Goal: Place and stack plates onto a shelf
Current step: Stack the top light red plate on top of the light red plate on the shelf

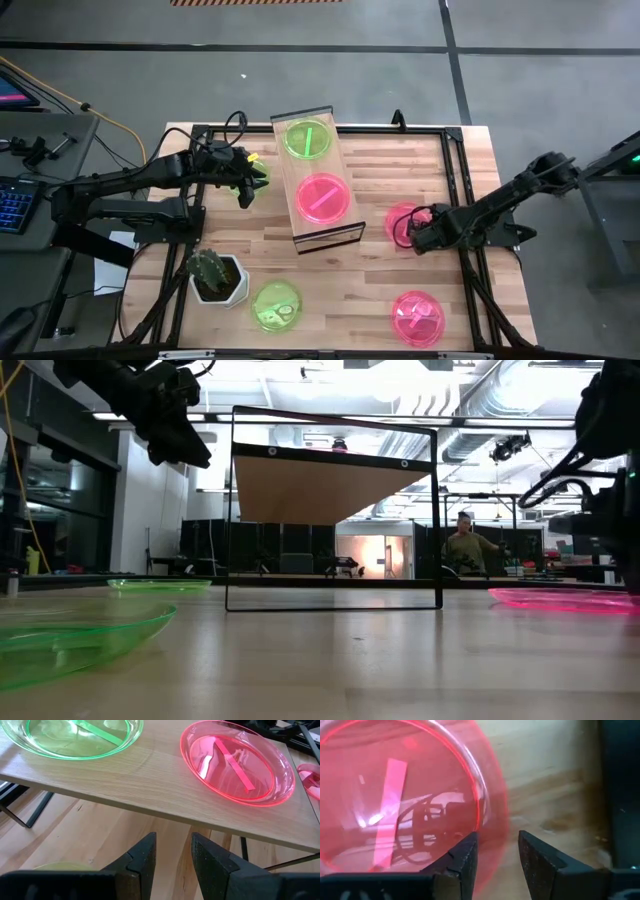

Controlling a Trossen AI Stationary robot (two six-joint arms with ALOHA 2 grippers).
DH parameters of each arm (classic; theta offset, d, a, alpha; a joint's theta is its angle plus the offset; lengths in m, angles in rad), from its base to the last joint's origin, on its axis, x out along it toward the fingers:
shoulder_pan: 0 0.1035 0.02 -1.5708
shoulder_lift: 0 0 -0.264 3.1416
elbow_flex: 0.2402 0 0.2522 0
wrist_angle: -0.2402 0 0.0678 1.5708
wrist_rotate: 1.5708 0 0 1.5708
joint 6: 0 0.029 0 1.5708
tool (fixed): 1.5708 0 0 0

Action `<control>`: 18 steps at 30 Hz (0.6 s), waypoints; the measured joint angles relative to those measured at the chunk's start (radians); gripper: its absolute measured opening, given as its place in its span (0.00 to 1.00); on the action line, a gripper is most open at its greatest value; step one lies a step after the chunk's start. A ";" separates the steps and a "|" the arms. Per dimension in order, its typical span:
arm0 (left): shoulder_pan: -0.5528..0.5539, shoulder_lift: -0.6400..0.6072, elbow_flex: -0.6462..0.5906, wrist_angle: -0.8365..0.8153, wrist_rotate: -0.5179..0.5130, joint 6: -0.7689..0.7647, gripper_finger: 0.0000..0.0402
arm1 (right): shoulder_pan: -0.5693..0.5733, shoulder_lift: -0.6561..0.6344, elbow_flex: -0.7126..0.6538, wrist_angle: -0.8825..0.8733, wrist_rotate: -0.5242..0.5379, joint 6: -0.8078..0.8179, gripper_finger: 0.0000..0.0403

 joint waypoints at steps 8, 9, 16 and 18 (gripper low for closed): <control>0.000 0.000 0.000 0.000 0.000 0.000 0.28 | -0.050 -0.005 -0.031 0.047 0.006 -0.012 0.31; 0.000 0.000 0.000 0.000 0.000 0.000 0.28 | -0.052 -0.005 -0.028 0.042 0.009 -0.014 0.30; 0.000 0.000 0.000 0.001 -0.033 0.000 0.28 | -0.055 -0.007 -0.027 0.059 0.052 -0.034 0.07; 0.000 0.000 0.000 0.000 -0.047 -0.001 0.28 | -0.055 -0.009 -0.027 0.066 0.066 -0.048 0.02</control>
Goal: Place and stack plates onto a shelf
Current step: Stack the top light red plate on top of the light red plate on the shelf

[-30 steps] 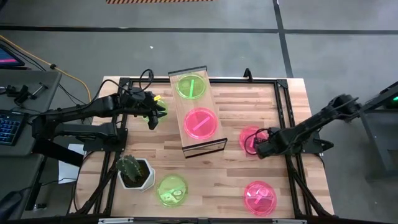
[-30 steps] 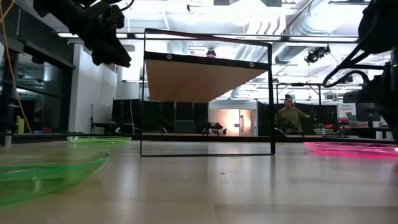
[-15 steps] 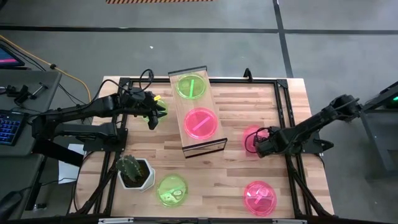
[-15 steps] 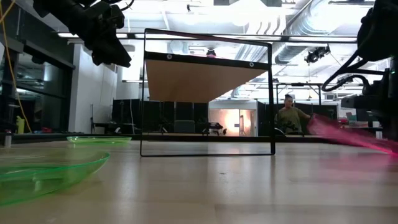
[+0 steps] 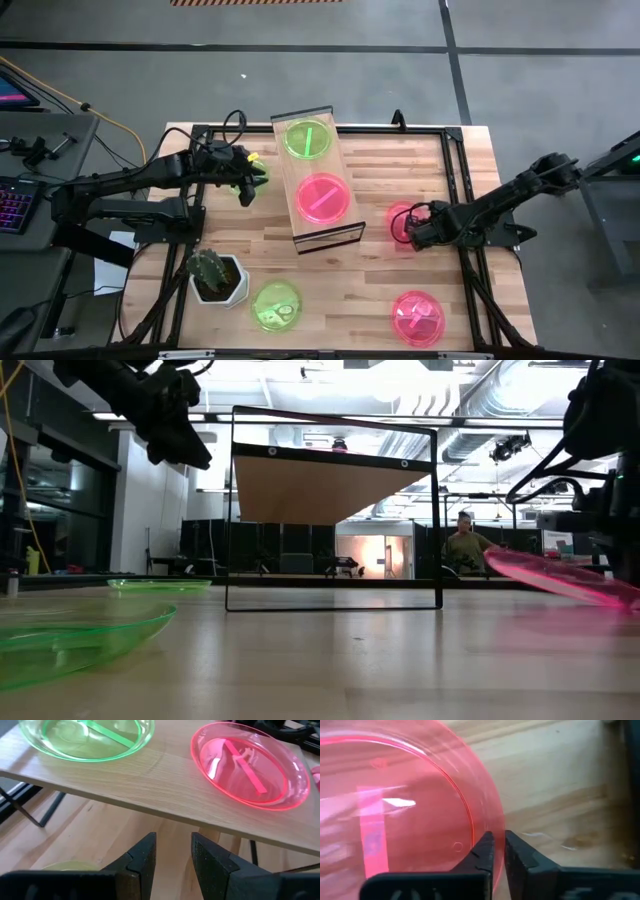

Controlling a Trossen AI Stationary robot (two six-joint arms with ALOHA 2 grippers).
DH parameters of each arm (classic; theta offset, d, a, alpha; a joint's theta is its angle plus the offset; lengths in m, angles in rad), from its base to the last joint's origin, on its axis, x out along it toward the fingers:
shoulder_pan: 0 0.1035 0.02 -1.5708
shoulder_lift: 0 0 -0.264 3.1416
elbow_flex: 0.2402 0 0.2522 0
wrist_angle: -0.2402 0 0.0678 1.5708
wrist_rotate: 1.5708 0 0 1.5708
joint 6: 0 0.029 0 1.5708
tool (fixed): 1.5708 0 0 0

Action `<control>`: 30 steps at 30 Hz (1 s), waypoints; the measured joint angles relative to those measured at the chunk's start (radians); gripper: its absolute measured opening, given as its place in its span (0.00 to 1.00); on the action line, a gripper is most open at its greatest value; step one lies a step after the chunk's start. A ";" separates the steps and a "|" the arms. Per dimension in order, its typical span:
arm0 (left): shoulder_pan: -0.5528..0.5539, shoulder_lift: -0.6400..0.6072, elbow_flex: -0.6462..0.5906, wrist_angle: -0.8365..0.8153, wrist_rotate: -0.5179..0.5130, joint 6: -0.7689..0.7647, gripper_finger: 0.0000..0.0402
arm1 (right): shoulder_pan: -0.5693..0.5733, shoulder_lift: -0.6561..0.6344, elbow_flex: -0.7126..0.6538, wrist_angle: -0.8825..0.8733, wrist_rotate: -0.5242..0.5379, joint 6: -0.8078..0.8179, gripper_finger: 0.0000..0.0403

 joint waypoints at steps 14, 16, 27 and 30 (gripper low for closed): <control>0.000 0.000 0.000 0.000 -0.007 0.000 0.28 | 0.000 -0.183 -0.003 -0.004 0.100 -0.034 0.00; 0.000 0.000 0.000 0.000 -0.007 0.000 0.28 | 0.000 -0.218 -0.003 -0.005 0.124 -0.045 0.00; 0.000 0.000 0.000 0.000 -0.007 0.000 0.28 | 0.000 -0.360 -0.002 -0.081 0.156 -0.088 0.00; 0.000 0.000 0.000 0.000 -0.007 0.000 0.28 | 0.000 -0.360 -0.002 -0.067 0.142 -0.137 0.00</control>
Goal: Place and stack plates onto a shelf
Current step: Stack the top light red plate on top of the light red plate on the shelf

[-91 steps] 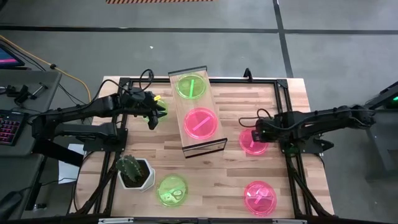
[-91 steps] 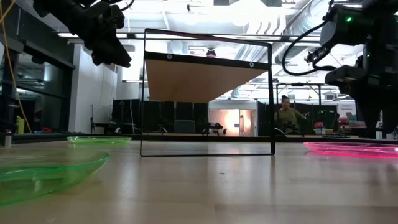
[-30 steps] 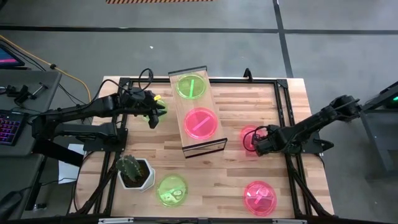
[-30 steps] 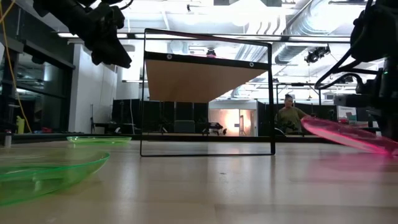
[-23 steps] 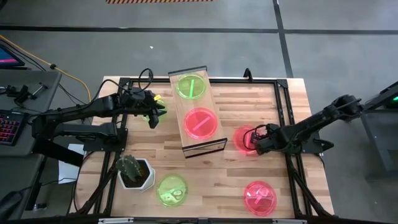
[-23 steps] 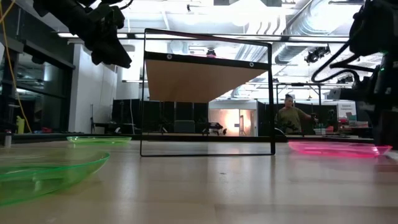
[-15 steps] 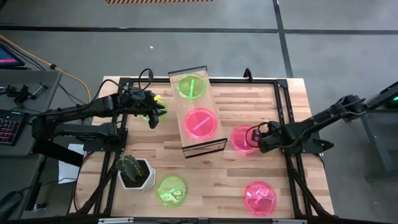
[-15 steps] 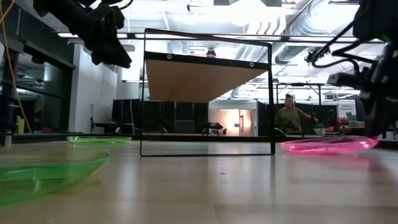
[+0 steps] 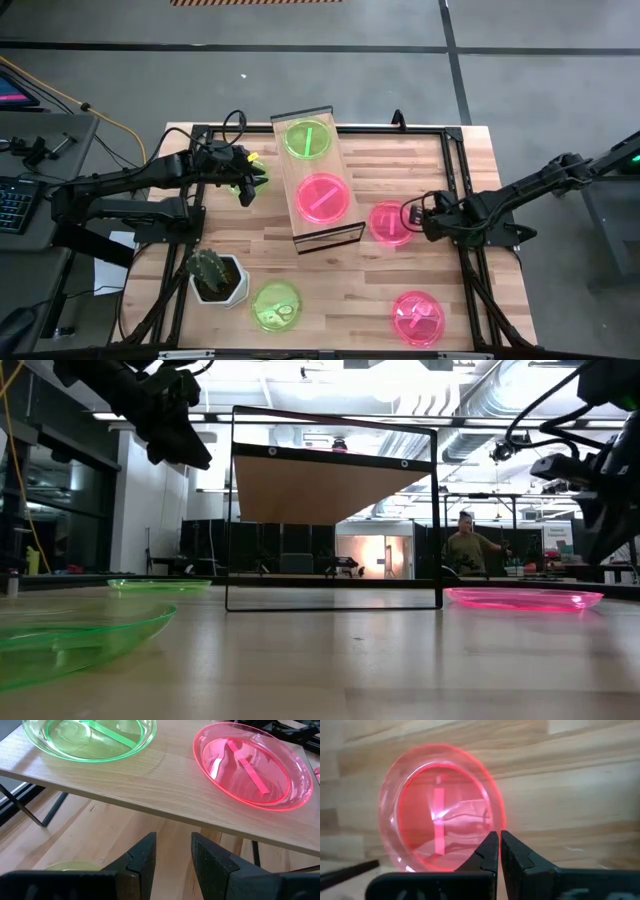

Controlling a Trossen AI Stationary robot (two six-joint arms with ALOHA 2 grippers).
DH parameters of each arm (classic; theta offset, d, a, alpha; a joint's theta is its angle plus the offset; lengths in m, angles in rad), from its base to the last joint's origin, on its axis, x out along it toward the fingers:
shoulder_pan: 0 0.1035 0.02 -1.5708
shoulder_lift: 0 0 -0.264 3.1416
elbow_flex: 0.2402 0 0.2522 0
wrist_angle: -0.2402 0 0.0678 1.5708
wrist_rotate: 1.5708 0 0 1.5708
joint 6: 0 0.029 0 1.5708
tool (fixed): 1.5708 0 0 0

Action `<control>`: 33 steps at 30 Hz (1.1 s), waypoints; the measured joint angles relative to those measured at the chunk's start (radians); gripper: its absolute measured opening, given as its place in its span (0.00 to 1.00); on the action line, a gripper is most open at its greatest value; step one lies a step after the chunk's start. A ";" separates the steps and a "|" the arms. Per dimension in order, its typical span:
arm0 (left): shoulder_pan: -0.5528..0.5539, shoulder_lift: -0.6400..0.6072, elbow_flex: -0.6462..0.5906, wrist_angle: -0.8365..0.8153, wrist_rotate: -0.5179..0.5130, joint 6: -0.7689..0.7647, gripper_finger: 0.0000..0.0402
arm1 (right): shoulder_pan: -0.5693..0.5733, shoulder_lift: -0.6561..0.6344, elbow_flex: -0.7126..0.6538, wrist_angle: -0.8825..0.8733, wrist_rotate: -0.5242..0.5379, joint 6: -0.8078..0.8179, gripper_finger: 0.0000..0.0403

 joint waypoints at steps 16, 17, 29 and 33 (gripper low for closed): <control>0.000 0.000 0.000 0.023 0.000 -0.001 0.28 | -0.026 0.047 -0.072 0.124 0.077 -0.035 0.40; 0.000 0.000 0.000 0.027 0.000 -0.001 0.28 | -0.033 0.049 -0.099 0.160 0.078 -0.024 0.42; 0.000 0.000 0.000 0.047 0.000 -0.028 0.28 | -0.062 0.039 -0.305 0.576 0.187 -0.029 0.44; 0.000 0.000 0.000 0.047 0.000 -0.028 0.28 | -0.062 0.039 -0.307 0.565 0.179 -0.029 0.40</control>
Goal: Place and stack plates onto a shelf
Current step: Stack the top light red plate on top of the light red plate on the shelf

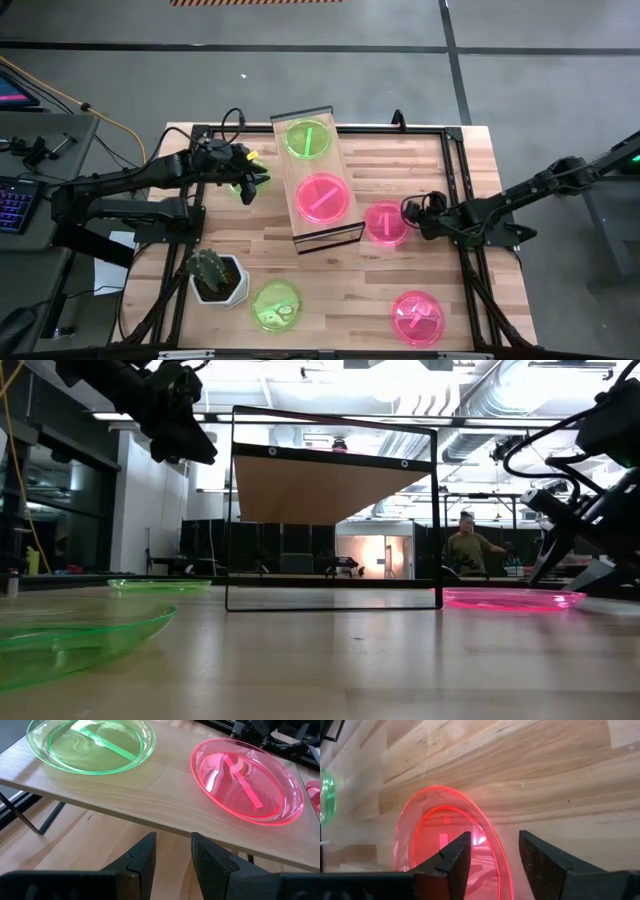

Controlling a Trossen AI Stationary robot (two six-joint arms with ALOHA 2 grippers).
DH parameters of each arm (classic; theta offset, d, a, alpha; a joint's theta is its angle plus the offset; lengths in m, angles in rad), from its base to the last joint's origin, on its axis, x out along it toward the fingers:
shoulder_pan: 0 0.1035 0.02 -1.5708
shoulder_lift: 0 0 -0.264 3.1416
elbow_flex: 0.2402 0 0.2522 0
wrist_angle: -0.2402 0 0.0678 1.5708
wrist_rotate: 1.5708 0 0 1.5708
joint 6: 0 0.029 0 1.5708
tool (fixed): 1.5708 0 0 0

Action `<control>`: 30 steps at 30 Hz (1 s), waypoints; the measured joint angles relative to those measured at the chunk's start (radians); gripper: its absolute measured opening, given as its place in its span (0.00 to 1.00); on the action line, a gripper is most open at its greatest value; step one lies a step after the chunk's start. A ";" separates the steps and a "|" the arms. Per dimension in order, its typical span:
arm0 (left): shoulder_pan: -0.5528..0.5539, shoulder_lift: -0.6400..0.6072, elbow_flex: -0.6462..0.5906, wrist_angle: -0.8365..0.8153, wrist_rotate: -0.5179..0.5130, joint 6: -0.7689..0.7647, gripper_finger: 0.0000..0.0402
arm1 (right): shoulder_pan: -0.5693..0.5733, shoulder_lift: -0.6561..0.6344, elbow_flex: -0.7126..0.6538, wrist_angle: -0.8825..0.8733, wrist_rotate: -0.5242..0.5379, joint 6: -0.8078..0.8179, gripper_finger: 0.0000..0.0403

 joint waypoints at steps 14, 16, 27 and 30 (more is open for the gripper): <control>0.000 0.000 0.000 0.000 -0.001 0.001 0.28 | 0.000 0.002 -0.003 0.000 -0.049 -0.062 0.20; 0.000 0.000 0.000 0.000 -0.007 0.002 0.28 | 0.000 0.002 -0.002 -0.004 -0.059 -0.078 0.19; 0.000 0.000 -0.001 -0.001 -0.030 0.003 0.28 | 0.003 -0.052 -0.007 0.002 -0.085 -0.052 0.01; 0.000 0.000 -0.001 -0.002 -0.030 0.003 0.28 | 0.003 -0.120 -0.008 0.007 -0.059 -0.067 0.00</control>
